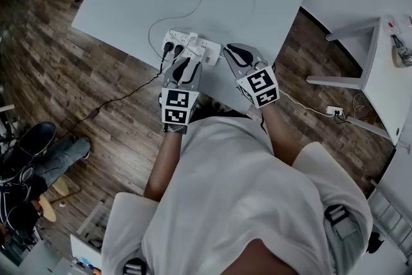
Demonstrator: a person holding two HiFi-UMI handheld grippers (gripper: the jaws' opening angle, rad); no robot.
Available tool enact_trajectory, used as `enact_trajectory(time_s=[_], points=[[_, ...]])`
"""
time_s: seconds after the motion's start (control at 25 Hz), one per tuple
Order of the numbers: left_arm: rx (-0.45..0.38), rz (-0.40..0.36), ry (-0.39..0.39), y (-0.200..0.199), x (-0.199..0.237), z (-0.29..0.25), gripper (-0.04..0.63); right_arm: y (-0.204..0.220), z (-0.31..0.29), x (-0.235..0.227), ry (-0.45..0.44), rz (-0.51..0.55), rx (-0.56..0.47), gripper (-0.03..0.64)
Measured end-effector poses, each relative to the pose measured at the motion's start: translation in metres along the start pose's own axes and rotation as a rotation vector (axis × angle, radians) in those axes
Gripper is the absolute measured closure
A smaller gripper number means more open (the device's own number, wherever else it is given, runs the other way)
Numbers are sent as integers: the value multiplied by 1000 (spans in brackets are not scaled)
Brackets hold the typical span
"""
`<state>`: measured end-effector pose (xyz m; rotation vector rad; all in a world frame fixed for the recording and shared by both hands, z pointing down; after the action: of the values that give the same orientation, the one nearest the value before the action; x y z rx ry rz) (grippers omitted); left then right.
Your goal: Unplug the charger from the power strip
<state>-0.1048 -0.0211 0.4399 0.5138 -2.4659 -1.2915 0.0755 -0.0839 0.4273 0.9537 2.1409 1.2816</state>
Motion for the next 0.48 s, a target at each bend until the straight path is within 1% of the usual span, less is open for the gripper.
enact_trajectory(time_s=[0.12,0.32,0.48], points=[[32,11,13,7,7,-15,444,15,-20,-4,-13,7,48,574],[59,26,11,14,13,-32,436,44,-51,-10,-40,20,141,571],[95,40,12,21,14,-45,423,62,-72,-11,-73,49,192,571]])
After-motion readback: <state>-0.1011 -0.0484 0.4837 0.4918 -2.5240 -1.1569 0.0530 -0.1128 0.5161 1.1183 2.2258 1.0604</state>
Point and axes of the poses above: the fingertips, and each gripper's own axes: z backward along the fingers, x to its left, y out of its underside, the point moved 9 cm from there along z, backward along the fingers, and after that the axes turned 2 degrees about y, right-handed, at the moved point
